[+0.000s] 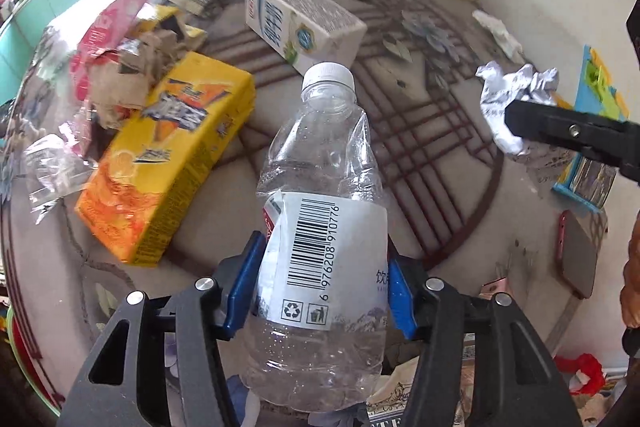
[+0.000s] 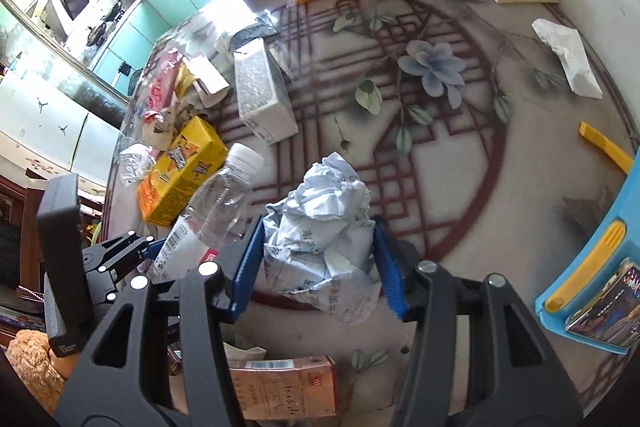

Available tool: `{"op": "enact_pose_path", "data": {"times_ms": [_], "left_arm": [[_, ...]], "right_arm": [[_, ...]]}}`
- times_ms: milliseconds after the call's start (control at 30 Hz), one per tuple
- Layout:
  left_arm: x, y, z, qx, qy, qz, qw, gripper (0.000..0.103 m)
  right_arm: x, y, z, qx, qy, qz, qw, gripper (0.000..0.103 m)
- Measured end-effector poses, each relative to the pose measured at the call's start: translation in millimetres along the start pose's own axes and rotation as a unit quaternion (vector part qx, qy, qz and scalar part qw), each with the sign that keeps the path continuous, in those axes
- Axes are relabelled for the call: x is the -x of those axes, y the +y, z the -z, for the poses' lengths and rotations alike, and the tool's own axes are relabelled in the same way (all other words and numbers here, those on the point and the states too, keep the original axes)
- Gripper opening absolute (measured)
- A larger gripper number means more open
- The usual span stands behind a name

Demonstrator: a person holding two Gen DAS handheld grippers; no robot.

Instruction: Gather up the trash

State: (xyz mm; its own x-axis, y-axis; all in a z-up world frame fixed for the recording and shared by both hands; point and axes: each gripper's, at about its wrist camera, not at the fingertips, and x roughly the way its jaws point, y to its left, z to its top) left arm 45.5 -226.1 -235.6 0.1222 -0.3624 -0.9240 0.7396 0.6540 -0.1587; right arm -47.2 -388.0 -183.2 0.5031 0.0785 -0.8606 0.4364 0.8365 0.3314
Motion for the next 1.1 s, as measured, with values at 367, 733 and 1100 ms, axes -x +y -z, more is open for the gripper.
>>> {"op": "enact_pose_path", "data": {"times_ms": [367, 733, 1100], "left_arm": [[93, 32, 10, 0.06, -0.102, 0.001, 0.993, 0.053], [133, 69, 30, 0.105, -0.135, -0.034, 0.9847, 0.053], [155, 112, 61, 0.144, -0.15, -0.056, 0.9765, 0.053]], "right_arm": [[20, 53, -10, 0.042, -0.035, -0.034, 0.998, 0.051], [32, 99, -9, 0.074, -0.049, -0.061, 0.994, 0.051], [35, 140, 5, 0.094, -0.049, -0.07, 0.992, 0.052]]}}
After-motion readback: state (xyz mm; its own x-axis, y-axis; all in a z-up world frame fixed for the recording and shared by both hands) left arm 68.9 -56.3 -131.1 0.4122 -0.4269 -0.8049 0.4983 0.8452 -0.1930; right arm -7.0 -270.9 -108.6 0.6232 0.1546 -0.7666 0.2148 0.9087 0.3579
